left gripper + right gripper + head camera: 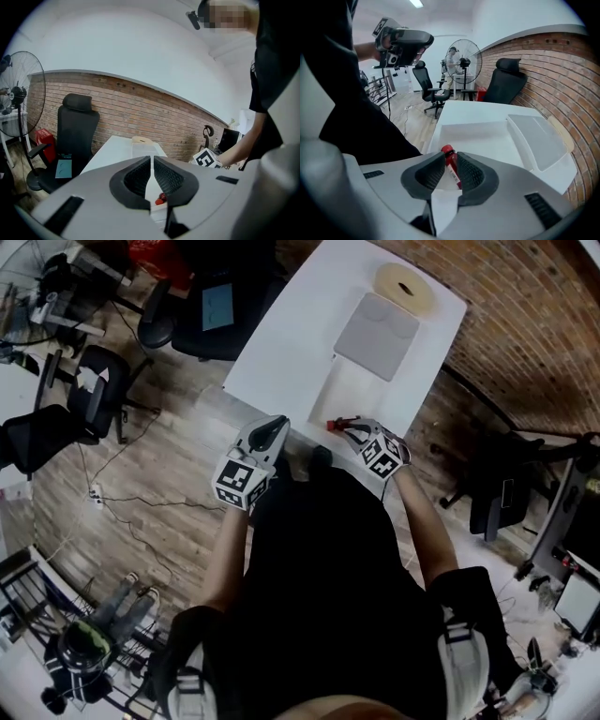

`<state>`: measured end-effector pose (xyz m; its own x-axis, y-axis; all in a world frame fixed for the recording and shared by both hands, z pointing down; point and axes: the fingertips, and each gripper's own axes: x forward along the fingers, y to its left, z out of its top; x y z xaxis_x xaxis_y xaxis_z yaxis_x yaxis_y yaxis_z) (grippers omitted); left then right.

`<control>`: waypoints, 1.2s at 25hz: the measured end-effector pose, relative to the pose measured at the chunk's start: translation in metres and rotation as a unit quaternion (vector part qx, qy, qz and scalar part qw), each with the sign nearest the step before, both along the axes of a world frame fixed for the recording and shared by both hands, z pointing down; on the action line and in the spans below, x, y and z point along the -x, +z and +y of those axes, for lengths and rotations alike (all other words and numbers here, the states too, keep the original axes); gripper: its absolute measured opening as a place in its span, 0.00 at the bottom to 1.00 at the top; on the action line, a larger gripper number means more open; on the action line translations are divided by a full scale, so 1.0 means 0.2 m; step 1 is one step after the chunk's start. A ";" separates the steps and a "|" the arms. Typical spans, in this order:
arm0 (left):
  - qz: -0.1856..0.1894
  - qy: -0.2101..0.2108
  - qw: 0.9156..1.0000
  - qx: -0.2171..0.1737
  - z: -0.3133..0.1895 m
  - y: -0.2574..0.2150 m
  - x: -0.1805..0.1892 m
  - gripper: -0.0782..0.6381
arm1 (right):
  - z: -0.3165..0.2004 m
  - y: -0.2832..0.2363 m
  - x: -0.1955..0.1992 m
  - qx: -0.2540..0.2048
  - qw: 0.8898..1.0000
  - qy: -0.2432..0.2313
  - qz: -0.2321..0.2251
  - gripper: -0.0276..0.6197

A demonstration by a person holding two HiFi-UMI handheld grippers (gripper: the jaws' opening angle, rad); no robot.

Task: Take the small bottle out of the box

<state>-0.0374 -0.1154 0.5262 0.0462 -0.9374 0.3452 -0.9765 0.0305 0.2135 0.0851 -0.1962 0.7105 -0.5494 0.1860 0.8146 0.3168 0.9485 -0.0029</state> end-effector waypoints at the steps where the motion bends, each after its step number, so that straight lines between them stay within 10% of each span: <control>1: 0.000 -0.005 1.000 0.000 0.01 0.00 -0.01 0.16 | 0.00 0.01 0.00 -0.004 1.000 -0.011 0.005 0.17; 30: -0.003 -0.087 0.996 0.005 0.22 0.00 -0.03 0.16 | 0.00 0.25 0.02 -0.077 0.975 -0.191 0.083 0.33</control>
<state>-0.0305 -0.0723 0.5264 -0.1195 -0.9274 0.3544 -0.9575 0.2021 0.2060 0.0815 -0.1964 0.7603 -0.3218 0.2184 0.9213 0.6536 0.7552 0.0493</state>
